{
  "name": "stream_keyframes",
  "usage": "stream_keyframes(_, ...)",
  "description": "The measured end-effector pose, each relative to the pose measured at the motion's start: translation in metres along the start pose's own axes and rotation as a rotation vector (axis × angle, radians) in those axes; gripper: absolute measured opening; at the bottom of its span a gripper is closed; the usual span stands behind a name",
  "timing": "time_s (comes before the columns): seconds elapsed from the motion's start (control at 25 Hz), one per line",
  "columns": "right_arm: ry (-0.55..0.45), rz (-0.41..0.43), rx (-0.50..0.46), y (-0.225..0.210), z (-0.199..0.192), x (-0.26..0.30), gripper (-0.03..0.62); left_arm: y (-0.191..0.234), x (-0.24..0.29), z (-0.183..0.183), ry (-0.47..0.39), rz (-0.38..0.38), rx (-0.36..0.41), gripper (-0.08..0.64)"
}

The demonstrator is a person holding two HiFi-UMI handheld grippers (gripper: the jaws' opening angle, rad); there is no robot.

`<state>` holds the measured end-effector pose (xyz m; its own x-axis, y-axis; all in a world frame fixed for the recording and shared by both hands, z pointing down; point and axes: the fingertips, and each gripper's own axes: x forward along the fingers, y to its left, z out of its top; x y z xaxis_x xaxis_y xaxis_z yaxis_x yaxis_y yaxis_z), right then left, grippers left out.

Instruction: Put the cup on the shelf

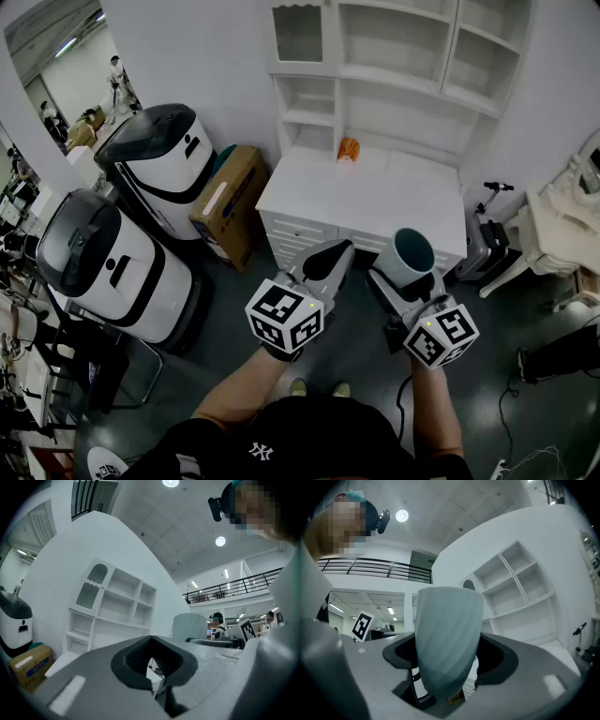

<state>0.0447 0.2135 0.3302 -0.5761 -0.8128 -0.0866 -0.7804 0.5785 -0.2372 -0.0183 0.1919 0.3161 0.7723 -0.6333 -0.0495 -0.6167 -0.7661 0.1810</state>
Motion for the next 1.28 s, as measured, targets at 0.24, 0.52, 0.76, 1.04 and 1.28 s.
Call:
stream_keyframes(0.24, 0.010, -0.005, -0.011, -0.006, 0.000, -0.001, 0.385, -0.002, 0.006, -0.001, -0.006, 0.002, 0.003, 0.000)
stream_keyframes(0.52, 0.018, -0.010, 0.001, -0.013, 0.000, -0.006, 0.387, -0.005, 0.012, -0.003, -0.004, 0.000, 0.000, 0.000)
stream_keyframes(0.76, -0.011, -0.010, 0.040, -0.030, 0.012, -0.010, 0.391, 0.002, 0.019, -0.002, -0.014, 0.022, -0.004, 0.000)
stream_keyframes(1.04, 0.001, -0.012, 0.019, -0.044, 0.014, -0.017, 0.391, 0.002, 0.027, -0.005, -0.015, 0.055, 0.001, 0.000)
stream_keyframes(1.28, 0.015, 0.003, -0.002, -0.056, 0.010, -0.026, 0.391, -0.007, 0.035, -0.012, -0.011, 0.079, -0.001, 0.000)
